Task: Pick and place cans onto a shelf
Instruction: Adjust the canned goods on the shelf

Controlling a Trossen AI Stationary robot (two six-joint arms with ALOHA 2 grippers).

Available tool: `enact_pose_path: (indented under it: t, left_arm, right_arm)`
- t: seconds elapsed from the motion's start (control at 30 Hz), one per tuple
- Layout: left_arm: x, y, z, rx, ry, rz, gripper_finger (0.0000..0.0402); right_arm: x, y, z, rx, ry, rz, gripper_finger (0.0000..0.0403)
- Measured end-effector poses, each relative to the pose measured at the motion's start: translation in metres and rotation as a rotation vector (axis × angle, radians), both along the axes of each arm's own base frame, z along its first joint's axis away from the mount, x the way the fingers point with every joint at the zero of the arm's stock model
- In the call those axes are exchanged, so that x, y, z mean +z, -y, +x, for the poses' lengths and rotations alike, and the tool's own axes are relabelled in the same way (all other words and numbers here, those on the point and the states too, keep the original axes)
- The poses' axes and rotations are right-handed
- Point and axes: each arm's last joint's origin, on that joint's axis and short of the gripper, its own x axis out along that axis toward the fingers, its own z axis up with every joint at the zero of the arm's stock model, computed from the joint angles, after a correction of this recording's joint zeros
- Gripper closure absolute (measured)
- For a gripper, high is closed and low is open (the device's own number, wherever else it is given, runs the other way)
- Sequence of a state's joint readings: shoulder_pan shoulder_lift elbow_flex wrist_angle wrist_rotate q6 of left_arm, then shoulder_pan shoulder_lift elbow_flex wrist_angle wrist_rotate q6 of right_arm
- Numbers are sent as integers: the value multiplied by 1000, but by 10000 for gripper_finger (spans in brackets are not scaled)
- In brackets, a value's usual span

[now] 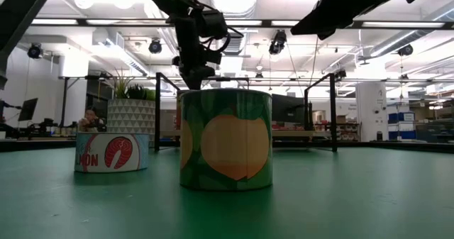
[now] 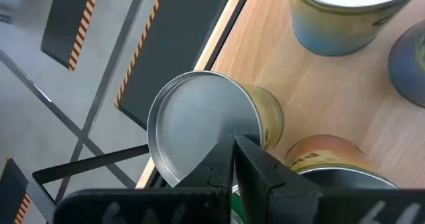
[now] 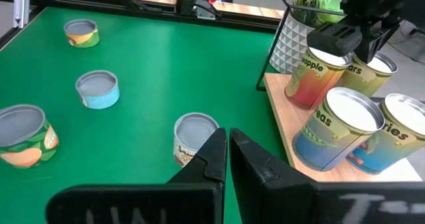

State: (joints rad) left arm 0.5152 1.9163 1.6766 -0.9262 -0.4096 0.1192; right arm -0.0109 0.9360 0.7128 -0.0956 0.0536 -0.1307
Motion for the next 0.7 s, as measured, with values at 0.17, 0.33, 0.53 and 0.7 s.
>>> enact_pose_path:
  t: [0.17,0.33,0.53,0.7]
  left_arm:
    - [0,2,1,8,7,-3,402]
    - [1,6,-1,32,7,-23,402]
    - [2,14,2,17,4,-30,402]
    - [3,21,3,16,3,-43,402]
  right_arm:
    - [0,0,0,0,-1,0,394]
    - [0,0,0,0,-1,0,394]
    - [0,0,0,0,-2,0,394]
    - [0,0,0,0,-1,0,394]
